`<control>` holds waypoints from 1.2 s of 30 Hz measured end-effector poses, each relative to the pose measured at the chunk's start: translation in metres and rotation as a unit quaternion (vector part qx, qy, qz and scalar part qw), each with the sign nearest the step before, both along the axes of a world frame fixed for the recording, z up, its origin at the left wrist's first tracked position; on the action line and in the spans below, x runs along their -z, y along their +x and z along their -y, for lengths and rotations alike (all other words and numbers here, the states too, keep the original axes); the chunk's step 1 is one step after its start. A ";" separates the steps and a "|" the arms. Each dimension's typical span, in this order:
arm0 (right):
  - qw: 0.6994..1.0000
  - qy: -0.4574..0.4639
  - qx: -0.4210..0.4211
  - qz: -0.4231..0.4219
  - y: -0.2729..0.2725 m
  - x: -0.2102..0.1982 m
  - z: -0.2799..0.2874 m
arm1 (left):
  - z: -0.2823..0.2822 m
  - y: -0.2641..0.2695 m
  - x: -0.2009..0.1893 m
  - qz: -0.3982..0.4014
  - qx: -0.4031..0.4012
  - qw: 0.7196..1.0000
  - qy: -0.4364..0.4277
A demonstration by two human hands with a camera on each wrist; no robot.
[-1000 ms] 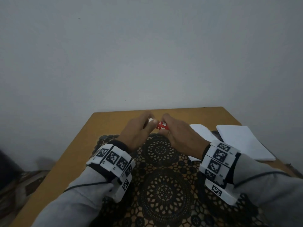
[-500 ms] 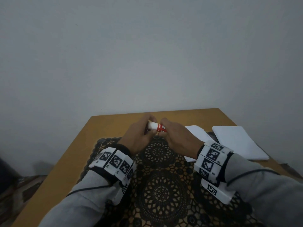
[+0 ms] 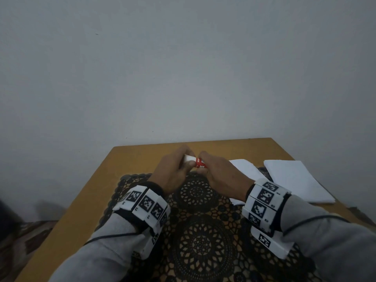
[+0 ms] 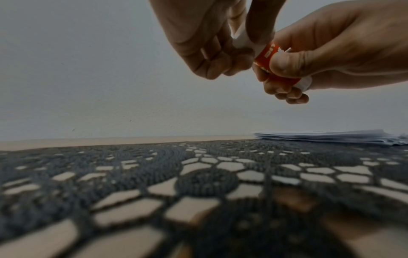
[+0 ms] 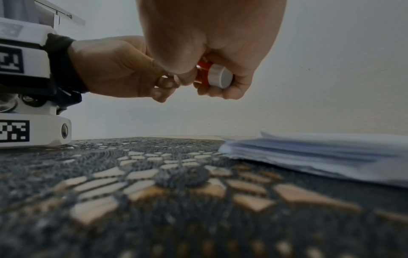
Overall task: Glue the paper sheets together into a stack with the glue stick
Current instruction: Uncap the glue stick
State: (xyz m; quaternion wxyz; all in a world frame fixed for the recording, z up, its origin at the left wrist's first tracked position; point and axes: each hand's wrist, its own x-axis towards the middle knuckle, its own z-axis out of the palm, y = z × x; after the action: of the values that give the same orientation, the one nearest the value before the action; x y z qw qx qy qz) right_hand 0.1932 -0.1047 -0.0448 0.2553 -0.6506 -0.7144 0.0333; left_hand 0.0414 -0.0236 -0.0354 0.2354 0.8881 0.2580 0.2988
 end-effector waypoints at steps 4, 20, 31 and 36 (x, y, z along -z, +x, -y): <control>1.000 0.008 -0.004 0.010 -0.001 -0.002 0.001 | -0.002 0.002 0.002 -0.021 -0.032 0.999 0.011; 0.999 0.041 -0.013 0.025 0.000 -0.005 0.003 | 0.001 0.000 -0.001 0.026 -0.020 0.999 -0.011; 0.998 0.045 -0.015 0.048 -0.003 -0.010 0.006 | 0.002 0.002 -0.001 0.055 -0.022 0.998 0.007; 0.996 0.058 -0.017 0.062 -0.003 -0.008 0.006 | -0.001 0.001 0.001 0.067 -0.016 0.998 -0.004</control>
State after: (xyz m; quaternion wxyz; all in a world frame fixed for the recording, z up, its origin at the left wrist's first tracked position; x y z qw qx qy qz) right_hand 0.1905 -0.1104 -0.0370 0.2474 -0.6233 -0.7404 -0.0445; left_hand 0.0423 -0.0228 -0.0363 0.2509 0.8608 0.2569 0.3606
